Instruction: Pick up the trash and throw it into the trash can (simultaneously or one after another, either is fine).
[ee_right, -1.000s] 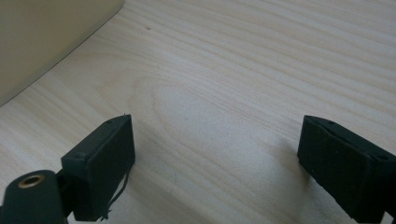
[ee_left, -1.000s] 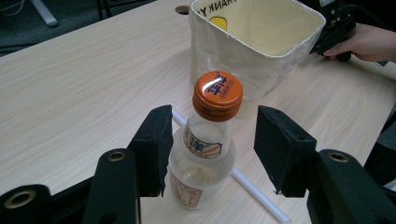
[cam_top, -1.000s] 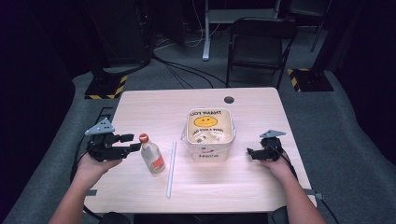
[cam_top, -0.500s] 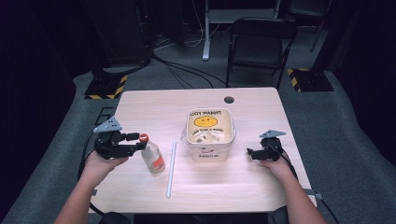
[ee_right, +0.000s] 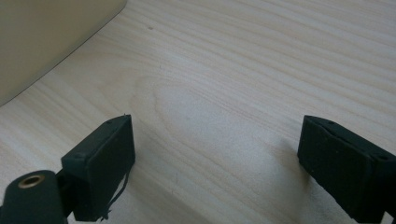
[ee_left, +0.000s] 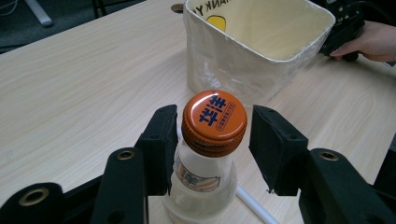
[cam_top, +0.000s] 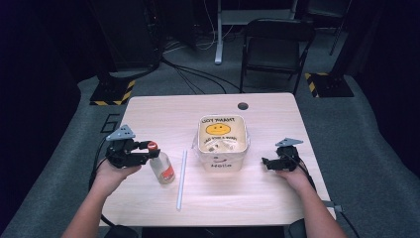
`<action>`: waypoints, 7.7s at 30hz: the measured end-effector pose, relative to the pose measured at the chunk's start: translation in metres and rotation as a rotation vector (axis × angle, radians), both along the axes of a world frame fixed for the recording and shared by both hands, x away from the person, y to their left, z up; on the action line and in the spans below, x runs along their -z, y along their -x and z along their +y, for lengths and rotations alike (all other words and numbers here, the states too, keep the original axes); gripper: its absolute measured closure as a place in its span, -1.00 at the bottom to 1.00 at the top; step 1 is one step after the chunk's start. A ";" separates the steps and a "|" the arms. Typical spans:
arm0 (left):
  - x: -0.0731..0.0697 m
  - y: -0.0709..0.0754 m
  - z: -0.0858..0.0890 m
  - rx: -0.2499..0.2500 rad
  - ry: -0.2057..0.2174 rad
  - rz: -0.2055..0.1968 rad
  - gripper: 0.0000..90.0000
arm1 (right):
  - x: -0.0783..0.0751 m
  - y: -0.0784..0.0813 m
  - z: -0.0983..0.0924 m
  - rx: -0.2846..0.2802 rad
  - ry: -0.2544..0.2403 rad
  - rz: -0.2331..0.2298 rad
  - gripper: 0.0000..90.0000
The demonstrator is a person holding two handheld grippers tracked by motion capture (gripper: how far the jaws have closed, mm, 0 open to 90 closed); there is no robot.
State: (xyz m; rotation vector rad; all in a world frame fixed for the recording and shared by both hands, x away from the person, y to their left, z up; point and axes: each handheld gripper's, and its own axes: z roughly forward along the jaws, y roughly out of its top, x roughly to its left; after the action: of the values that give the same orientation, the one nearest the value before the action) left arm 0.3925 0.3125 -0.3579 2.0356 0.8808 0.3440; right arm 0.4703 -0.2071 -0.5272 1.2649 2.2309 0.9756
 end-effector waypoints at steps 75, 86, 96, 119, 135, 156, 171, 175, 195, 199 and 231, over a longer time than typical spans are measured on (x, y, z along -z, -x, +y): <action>-0.075 -0.014 -0.021 -0.017 -0.094 -0.090 0.39 | 0.000 0.000 0.000 -0.010 -0.002 0.006 -0.77; -0.095 -0.020 -0.034 0.002 -0.104 -0.107 0.39 | 0.000 0.000 0.000 -0.010 -0.003 0.006 -0.77; -0.111 -0.025 -0.045 0.019 -0.091 -0.118 0.39 | 0.000 0.000 0.000 -0.009 -0.003 0.006 -0.77; -0.135 -0.041 -0.073 0.057 -0.092 -0.138 0.39 | 0.000 0.002 0.001 -0.006 -0.003 0.008 -0.77; -0.153 -0.057 -0.099 0.071 -0.064 -0.165 0.39 | 0.000 0.003 0.001 -0.014 -0.003 0.006 -0.77; -0.156 -0.076 -0.133 0.103 -0.071 -0.170 0.39 | 0.000 0.004 0.001 -0.018 -0.003 0.008 -0.77; -0.148 -0.089 -0.158 0.107 -0.064 -0.165 0.39 | 0.000 0.003 0.001 -0.031 -0.001 0.005 -0.77; -0.145 -0.092 -0.162 0.108 -0.071 -0.166 0.39 | 0.000 0.003 0.001 -0.031 -0.001 0.005 -0.77; -0.115 -0.109 -0.181 0.106 -0.086 -0.143 0.39 | 0.000 0.005 0.002 -0.027 -0.003 0.009 -0.77; -0.105 -0.111 -0.179 0.104 -0.104 -0.143 0.39 | 0.000 0.005 0.002 -0.026 -0.003 0.009 -0.77; -0.040 -0.125 -0.174 0.075 -0.104 -0.076 0.39 | 0.000 0.004 0.002 -0.028 -0.003 0.008 -0.77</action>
State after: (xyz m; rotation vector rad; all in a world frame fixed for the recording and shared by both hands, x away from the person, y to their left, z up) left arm 0.5173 0.1389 -0.3179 2.1297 0.7522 0.4305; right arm 0.4659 -0.2048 -0.5271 1.2436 2.2601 0.9857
